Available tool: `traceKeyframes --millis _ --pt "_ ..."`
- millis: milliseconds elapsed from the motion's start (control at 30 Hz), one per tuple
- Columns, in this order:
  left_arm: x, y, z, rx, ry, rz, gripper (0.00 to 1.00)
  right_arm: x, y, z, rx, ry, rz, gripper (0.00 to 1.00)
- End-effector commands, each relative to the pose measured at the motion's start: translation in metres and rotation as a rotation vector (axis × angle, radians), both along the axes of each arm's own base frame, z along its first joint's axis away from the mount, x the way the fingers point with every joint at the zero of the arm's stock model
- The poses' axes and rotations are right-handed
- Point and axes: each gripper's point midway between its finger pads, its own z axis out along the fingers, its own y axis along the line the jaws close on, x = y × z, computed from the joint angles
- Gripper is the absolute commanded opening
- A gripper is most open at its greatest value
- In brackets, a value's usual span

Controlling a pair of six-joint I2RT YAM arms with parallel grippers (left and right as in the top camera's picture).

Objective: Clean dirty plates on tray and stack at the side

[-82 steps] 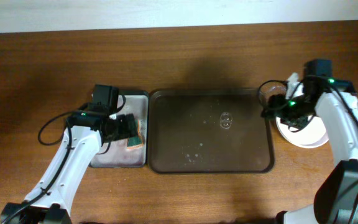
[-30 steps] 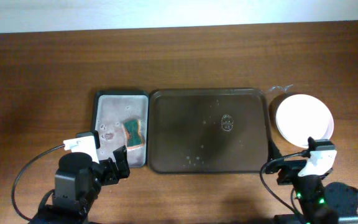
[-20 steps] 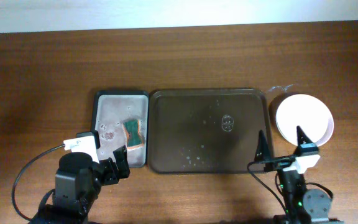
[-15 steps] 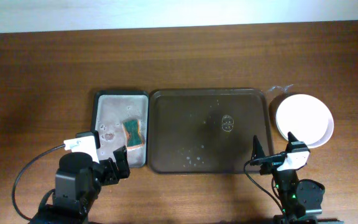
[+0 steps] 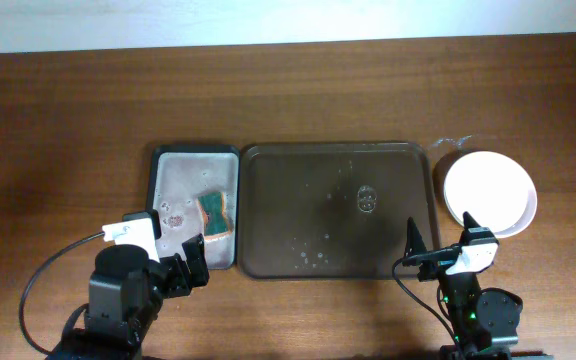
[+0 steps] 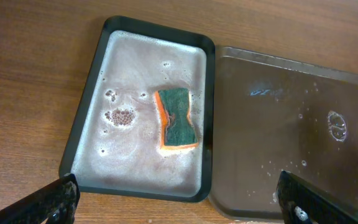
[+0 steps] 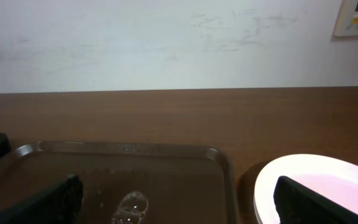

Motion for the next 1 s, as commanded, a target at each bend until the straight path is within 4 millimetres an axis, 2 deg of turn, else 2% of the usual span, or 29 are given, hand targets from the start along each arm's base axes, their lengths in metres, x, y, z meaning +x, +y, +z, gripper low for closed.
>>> traceKeyframes --millis 0,133,300,433,500,700,767,800,833,933,967 --pt "-0.001 -0.001 -0.002 -0.009 0.002 0.001 0.99 -0.001 0.005 -0.001 -0.007 -0.002 0.023 0.99" --pt "-0.001 -0.001 -0.002 -0.009 0.002 0.0 0.99 -0.001 0.005 -0.001 -0.007 -0.002 0.023 0.99" --pt "0.002 0.02 -0.01 0.069 -0.023 0.074 0.99 -0.001 0.005 -0.001 -0.007 -0.002 0.023 0.99" --pt "0.018 0.025 -0.019 0.045 -0.217 0.098 0.99 -0.001 0.005 -0.001 -0.007 -0.002 0.023 0.99" --pt "0.027 0.028 -0.024 0.015 -0.371 0.116 0.99 -0.001 0.005 -0.001 -0.007 -0.002 0.023 0.99" --pt "0.035 0.038 -0.015 -0.039 -0.726 0.164 1.0 -0.001 0.005 -0.001 -0.007 -0.002 0.023 0.99" --pt "0.032 0.038 -0.01 0.02 -0.764 0.135 0.99 -0.001 0.005 -0.001 -0.007 -0.002 0.023 0.99" --pt "0.031 0.035 -0.007 0.122 -0.786 0.076 0.99 -0.001 0.005 -0.001 -0.007 -0.002 0.023 0.99" --pt "0.031 0.034 -0.011 0.159 -0.771 0.058 0.99 -0.001 0.005 -0.001 -0.007 -0.002 0.023 0.99" --pt "0.03 0.032 -0.042 0.175 -0.646 0.024 1.0 -0.001 0.005 -0.001 -0.007 -0.002 0.023 0.99" --pt "0.03 0.029 -0.042 0.168 -0.648 0.01 0.99 -0.001 0.005 -0.001 -0.007 -0.002 0.023 0.99"
